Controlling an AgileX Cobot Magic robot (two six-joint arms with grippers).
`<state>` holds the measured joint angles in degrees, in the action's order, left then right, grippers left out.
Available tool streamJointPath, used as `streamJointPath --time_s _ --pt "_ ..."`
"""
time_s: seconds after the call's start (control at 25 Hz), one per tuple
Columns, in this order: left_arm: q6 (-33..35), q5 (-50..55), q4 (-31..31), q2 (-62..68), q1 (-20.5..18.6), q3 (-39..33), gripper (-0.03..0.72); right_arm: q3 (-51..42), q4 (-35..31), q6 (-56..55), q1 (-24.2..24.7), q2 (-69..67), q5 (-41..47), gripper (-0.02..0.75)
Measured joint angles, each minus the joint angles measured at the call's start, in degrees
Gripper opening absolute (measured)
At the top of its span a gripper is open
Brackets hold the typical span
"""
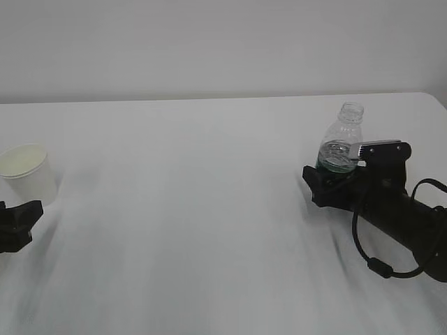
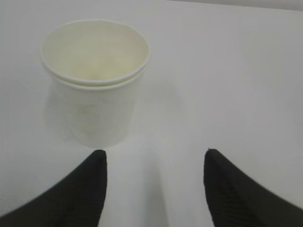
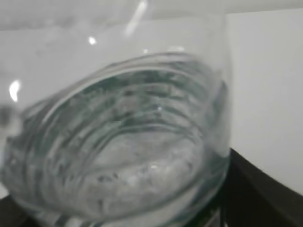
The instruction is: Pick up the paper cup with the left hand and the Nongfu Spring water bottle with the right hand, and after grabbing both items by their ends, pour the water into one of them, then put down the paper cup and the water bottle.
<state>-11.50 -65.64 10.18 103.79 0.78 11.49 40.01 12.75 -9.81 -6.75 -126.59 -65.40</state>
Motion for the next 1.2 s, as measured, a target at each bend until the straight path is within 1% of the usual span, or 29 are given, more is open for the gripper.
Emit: streamJointPath --time_s 0.24,0.52,0.68,0.92,1.2 --pt "0.0 0.0 0.0 0.0 0.0 0.0 0.455 0.8 0.2 0.0 0.0 0.0 0.0 0.543" --pt "0.0 0.0 0.0 0.0 0.0 0.0 0.453 0.8 2.4 0.0 0.0 0.0 0.0 0.459" --pt "0.0 0.0 0.0 0.0 0.0 0.0 0.453 0.8 2.7 0.0 0.0 0.0 0.0 0.424" --pt "0.0 0.0 0.0 0.0 0.0 0.0 0.452 0.8 3.2 0.0 0.0 -0.1 0.0 0.387" --pt "0.0 0.0 0.0 0.0 0.0 0.0 0.45 0.8 4.6 0.7 0.0 0.1 0.3 0.382"
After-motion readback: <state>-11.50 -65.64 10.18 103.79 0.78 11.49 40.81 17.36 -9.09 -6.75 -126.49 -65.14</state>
